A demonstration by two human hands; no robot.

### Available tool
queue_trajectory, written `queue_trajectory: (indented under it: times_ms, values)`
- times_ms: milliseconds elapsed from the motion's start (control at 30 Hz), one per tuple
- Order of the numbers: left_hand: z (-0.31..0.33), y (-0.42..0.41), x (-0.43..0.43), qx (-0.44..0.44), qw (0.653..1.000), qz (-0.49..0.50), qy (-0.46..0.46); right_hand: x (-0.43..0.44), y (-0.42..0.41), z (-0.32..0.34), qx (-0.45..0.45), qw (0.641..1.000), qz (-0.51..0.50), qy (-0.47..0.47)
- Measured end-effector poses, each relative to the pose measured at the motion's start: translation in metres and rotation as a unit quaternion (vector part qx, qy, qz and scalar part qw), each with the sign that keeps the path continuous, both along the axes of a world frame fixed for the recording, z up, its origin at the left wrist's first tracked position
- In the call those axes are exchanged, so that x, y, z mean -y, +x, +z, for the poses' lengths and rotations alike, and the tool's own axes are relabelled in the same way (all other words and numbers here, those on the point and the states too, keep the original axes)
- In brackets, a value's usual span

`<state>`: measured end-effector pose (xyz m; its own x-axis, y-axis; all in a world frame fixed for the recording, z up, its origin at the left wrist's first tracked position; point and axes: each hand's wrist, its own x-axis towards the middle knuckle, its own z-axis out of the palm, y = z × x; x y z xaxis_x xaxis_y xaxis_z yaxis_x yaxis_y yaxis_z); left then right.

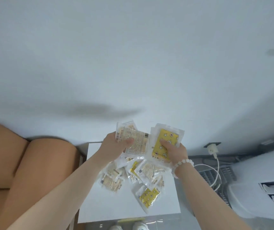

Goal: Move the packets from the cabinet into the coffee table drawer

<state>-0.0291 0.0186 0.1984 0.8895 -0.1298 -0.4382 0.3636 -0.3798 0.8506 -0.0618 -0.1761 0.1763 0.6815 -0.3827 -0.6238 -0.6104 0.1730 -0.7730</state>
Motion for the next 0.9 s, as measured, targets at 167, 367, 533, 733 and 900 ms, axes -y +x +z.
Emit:
queue_trajectory:
  times_ms: [167,367,533,733,900]
  values:
    - [0.068,-0.004,0.024,0.023,0.999,0.000,-0.044,0.038,-0.010,0.073,0.021,1.000,-0.006,-0.005]
    - [0.110,-0.003,0.073,0.015,0.994,0.017,-0.110,0.076,-0.033,0.122,0.035,0.999,-0.027,0.004]
    - [0.128,-0.015,0.115,-0.007,0.989,-0.043,-0.139,0.100,-0.061,0.147,0.053,0.995,-0.085,0.004]
    - [0.140,-0.033,0.143,-0.017,0.975,-0.139,-0.169,0.112,-0.113,0.160,0.078,0.981,-0.177,0.007]
    - [0.144,-0.067,0.162,-0.034,0.959,-0.222,-0.173,0.106,-0.177,0.163,0.094,0.958,-0.269,0.012]
